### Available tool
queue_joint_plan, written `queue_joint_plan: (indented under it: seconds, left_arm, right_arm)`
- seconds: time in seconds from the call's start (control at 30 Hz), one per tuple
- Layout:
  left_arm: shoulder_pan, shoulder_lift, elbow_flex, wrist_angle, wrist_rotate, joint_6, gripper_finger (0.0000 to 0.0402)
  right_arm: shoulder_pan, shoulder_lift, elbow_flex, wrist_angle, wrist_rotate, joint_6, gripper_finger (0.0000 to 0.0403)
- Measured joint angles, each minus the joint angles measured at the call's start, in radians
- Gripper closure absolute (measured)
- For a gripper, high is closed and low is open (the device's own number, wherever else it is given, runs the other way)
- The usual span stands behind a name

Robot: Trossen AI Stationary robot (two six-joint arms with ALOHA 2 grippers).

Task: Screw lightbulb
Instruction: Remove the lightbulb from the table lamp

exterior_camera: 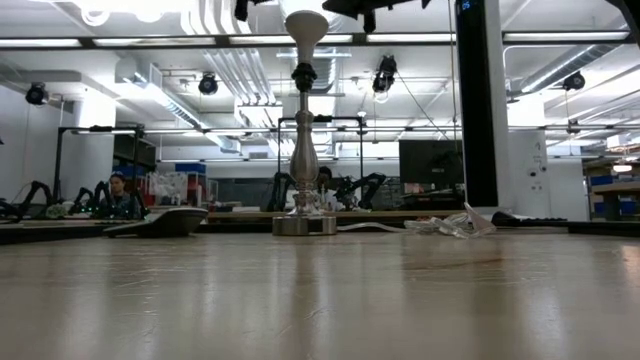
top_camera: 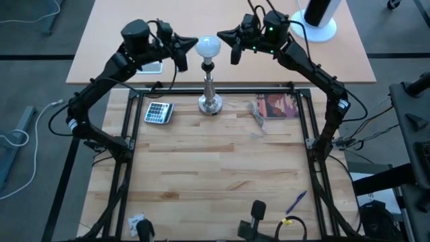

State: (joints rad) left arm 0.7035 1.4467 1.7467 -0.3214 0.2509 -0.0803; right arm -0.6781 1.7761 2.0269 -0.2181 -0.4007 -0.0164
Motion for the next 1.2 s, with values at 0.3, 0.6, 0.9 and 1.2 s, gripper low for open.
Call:
queue_joint_plan:
  seconds: [0.3,0.6,0.9,1.2]
  left_arm:
    - [0.017,0.048,-0.004,-0.008,-0.003,0.02,0.0401]
    - [0.017,0.067,-0.001,-0.029,-0.005,0.027,0.0401]
    - [0.019,0.067,0.002,-0.026,-0.005,0.013,0.0401]
    - [0.02,0.067,0.001,-0.034,-0.005,0.019,0.0401]
  right_arm:
    - [0.004,0.001,0.008,-0.022,-0.001,-0.003,0.0403]
    - [0.003,0.008,0.007,-0.04,0.0,0.015,0.0403]
    - [0.003,0.007,0.007,-0.042,0.0,0.015,0.0403]
    - [0.006,0.004,0.006,-0.049,0.0,0.023,0.0403]
